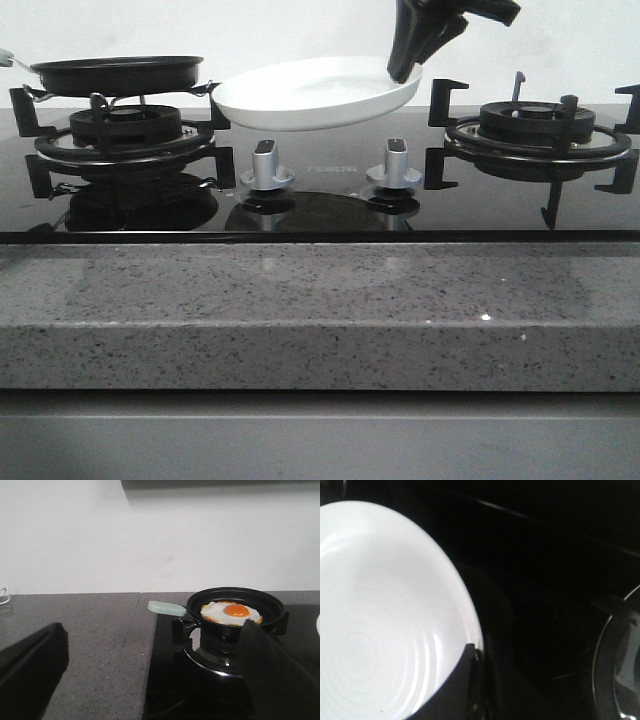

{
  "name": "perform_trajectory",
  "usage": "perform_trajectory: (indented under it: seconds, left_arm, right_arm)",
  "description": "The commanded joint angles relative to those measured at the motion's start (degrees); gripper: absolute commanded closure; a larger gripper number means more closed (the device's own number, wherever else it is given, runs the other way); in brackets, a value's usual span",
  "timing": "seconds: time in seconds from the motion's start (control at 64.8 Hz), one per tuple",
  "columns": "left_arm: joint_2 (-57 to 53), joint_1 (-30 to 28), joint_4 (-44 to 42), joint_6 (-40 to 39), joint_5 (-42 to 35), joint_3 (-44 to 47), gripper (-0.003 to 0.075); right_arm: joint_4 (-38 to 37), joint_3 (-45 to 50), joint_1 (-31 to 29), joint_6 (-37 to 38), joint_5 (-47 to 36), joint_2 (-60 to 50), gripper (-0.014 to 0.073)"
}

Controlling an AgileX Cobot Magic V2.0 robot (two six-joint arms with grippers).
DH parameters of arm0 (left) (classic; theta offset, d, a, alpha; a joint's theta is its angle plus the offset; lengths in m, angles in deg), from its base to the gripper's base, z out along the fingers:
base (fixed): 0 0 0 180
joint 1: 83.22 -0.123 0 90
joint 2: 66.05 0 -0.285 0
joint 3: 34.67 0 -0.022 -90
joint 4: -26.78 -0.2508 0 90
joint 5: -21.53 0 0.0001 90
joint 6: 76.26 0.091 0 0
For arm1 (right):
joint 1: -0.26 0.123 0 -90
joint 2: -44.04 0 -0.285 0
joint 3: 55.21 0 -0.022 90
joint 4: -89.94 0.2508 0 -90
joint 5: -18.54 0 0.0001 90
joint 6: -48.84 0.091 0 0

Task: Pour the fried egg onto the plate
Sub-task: 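Lift the white plate with the right gripper toward the frying pan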

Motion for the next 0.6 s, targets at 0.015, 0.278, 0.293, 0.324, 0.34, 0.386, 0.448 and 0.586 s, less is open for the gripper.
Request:
perform_trajectory:
  seconds: [0.015,0.278,0.293,0.324,0.34,0.386,0.448,0.586]
  left_arm:
    - [0.6,0.1,0.3,-0.3,-4.9,-1.9,0.0048]
    - [0.6,0.1,0.3,-0.3,-4.9,-1.9,0.0048]
    - [0.6,0.1,0.3,-0.3,-4.9,-1.9,0.0048]
    - [0.6,0.1,0.3,-0.3,-4.9,-1.9,0.0048]
    - [0.6,0.1,0.3,-0.3,-4.9,-1.9,0.0048]
    - [0.6,0.1,0.3,-0.3,-4.9,-1.9,0.0048]
    - [0.6,0.1,0.3,-0.3,-4.9,-1.9,0.0048]
    - [0.6,0.1,0.3,-0.3,-4.9,-1.9,0.0048]
  right_arm:
    - [2.8,3.9,-0.1,-3.2,2.6,-7.5,0.0651]
    - [4.8,21.0,-0.1,-7.0,-4.5,-18.0,0.0651]
    - [4.8,21.9,-0.1,-7.1,-5.0,-18.6,0.0651]
    - [5.0,23.8,-0.1,-7.6,-6.3,-20.0,0.0651]
    - [5.1,24.8,-0.1,-7.7,-7.2,-20.6,0.0651]
    - [5.5,28.0,-0.1,-8.6,-9.4,-22.2,0.0651]
    - [6.4,31.3,-0.1,-9.6,-12.1,-24.1,0.0651]
    - [10.3,36.8,-0.1,-13.4,-16.7,-26.7,0.0651]
